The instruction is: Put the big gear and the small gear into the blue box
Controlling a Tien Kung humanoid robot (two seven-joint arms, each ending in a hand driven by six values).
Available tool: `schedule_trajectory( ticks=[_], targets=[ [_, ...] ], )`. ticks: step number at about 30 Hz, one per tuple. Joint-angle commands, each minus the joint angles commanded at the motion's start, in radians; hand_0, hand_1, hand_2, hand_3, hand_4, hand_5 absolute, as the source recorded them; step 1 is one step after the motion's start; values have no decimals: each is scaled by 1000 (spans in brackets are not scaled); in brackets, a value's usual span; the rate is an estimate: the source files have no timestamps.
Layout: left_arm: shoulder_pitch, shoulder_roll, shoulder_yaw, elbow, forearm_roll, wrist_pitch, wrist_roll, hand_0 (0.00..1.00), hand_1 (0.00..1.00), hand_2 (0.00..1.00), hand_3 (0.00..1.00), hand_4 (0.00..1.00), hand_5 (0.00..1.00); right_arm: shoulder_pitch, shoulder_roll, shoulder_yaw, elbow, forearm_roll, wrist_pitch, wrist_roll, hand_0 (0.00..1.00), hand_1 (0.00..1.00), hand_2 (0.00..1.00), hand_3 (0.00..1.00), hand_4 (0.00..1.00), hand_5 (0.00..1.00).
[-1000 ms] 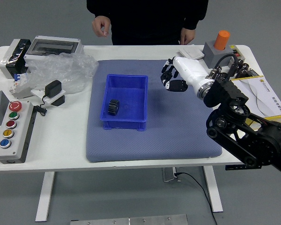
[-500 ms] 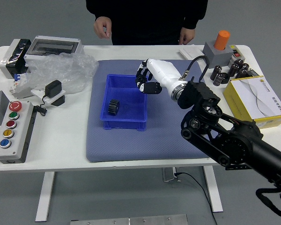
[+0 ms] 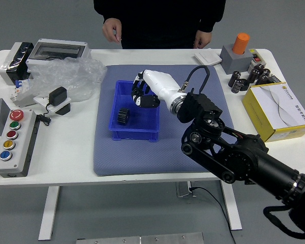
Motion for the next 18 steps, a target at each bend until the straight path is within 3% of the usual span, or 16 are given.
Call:
schedule_trajectory(
  ticks=[2,3,8,9,18],
  targets=[
    [-1,0,0,0,1,0,0,724,673,676,684,433,24,-1,2,2,-3,13,9,-1,708,519,556,616,449,125],
    [-1,0,0,0,1,0,1,724,673,675,684,432,20,-1,2,4,-5,21,15,-1,675,562,700,839,680,229],
    [-1,0,2,0,1,0,1,724,673,675,684,432,20,-1,5,9,-10,42,31,-1,675,562,700,839,680,229],
    [-2,0,2,0,1,1,1,724,674,680,685,431,20,0,5,10,-11,46,33,-2,682,604,773,913,715,261],
    [-2,-1,2,0,2,0,1,724,675,679,685,430,18,-2,0,12,-8,57,45,-5,692,615,789,931,739,290]
  ],
)
